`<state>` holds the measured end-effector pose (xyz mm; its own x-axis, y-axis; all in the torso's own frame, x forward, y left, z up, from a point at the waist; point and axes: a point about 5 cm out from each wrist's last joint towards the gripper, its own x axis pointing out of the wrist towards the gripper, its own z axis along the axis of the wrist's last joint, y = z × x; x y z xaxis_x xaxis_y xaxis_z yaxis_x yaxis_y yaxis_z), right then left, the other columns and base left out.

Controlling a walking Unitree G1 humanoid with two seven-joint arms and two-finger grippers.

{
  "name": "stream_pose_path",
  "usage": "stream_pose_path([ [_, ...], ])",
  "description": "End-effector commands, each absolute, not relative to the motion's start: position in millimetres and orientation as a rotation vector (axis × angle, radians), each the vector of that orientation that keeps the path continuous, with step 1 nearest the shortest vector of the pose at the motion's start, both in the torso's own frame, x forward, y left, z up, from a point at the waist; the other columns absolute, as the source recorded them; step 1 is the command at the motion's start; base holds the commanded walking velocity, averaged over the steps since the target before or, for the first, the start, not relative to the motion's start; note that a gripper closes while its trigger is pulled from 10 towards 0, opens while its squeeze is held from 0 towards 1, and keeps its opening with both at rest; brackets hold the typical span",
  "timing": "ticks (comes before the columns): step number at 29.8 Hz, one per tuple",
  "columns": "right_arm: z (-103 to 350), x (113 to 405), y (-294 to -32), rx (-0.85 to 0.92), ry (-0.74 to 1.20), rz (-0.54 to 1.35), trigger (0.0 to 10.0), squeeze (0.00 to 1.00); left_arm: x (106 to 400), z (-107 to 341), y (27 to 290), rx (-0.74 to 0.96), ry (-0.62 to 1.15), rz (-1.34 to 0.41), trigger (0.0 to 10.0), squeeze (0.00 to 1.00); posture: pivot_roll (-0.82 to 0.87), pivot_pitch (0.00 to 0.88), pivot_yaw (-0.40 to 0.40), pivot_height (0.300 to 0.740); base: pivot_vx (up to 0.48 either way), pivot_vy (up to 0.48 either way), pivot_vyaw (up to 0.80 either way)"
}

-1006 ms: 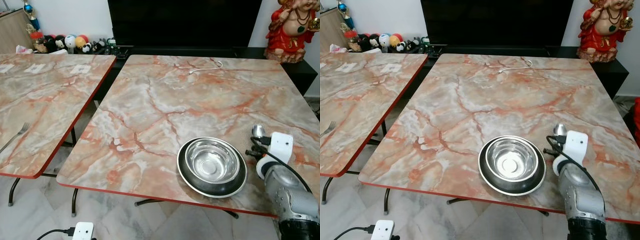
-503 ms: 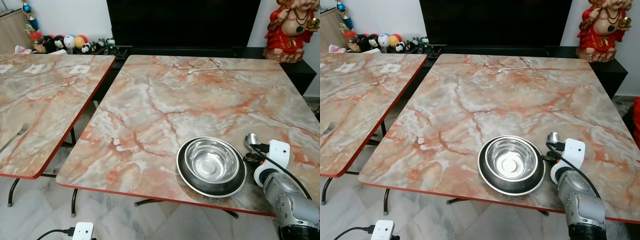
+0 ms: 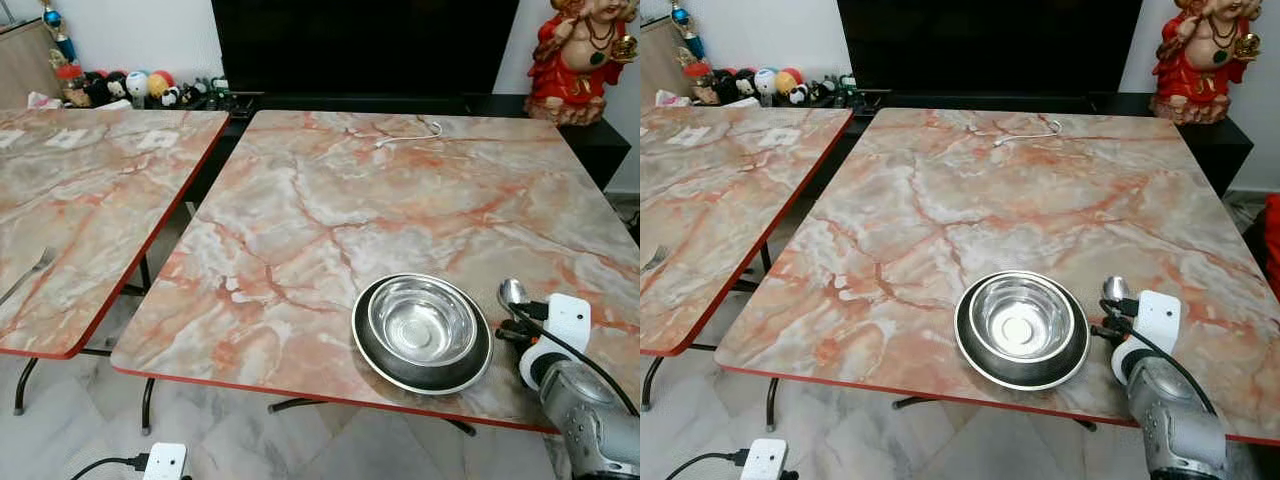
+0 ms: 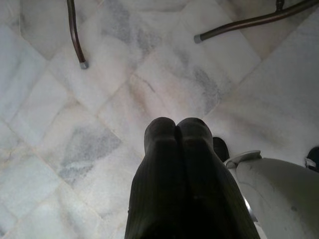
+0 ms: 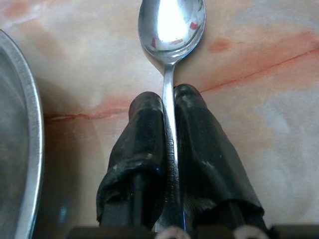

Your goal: Setting the table

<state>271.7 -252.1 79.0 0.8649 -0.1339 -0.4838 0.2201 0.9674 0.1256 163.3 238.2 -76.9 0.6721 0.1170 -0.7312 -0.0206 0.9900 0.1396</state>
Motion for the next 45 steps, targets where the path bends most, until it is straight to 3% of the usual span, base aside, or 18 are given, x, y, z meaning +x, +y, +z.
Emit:
stream_pose_path([
  [1, 82, 271, -248, 0.191, 0.479, -0.165, 10.0, 0.0, 156, -79, 243, 0.126, 0.862, 0.09, 10.0, 0.0, -0.05, 0.03, 0.039, 0.74, 0.0, 0.0, 0.0],
  [45, 64, 264, -237, 0.183, 0.519, -0.126, 10.0, 0.0, 151, -82, 244, 0.126, 0.899, 0.096, 10.0, 0.0, -0.05, 0.015, 0.04, 0.74, 0.0, 0.0, 0.0],
])
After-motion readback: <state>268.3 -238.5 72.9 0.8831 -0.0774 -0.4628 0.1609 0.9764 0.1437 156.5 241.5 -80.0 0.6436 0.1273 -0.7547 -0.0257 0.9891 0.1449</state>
